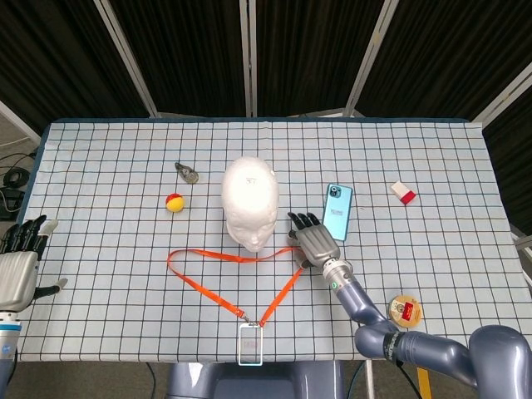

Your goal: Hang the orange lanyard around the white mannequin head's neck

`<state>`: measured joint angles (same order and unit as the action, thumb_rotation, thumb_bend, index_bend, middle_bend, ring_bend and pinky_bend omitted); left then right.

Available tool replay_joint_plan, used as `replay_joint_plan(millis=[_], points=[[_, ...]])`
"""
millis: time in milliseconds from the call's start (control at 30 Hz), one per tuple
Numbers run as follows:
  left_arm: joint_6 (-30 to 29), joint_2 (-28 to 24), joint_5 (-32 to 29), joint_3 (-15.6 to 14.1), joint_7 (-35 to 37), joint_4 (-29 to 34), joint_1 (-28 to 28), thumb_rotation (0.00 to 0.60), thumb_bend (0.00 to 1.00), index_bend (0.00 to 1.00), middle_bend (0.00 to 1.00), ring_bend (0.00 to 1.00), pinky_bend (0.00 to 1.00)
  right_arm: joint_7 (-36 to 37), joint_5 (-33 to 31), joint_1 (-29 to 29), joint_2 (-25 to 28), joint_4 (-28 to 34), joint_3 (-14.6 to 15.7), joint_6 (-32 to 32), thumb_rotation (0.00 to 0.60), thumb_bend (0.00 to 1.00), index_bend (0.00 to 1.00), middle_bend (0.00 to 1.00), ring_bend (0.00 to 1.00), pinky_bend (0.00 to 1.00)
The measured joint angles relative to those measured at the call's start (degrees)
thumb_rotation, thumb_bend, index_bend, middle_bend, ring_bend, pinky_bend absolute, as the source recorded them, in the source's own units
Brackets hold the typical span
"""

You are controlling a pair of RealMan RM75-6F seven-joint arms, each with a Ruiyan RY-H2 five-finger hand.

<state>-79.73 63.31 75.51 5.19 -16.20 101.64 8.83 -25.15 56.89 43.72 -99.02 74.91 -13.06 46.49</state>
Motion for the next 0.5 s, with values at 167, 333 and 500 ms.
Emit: replay_joint_plan(millis=[167,333,500], points=[[0.62,0.15,-0.07,-0.24,0.07,-0.34,0.28,0.6,0.0,0.0,0.0,0.0,0.0,-0.04,-0.67,0.4,-0.54,-0.79,0.46,0.05,0.6,0.35,0.55,0.0,0.0,0.0],[0.83,0.56,-0.22,-0.34,-0.15,-0.76,0.47,0.6,0.0,0.0,0.0,0.0,0.0,0.25,-0.29,0.56,-0.66,-1.25,1.1,0.27,0.6,0.39,0.63,0.02,0.0,0.0],[1.68,1.26,-0.37,-0.66,-0.59,-1.46,0.86,0.6,0.0,0.0,0.0,0.0,0.0,1.9,0.86,0.34,-0.36,-1.53,1.59,0.47,0.6,0.45,0.67,0.04,0.0,0.0]])
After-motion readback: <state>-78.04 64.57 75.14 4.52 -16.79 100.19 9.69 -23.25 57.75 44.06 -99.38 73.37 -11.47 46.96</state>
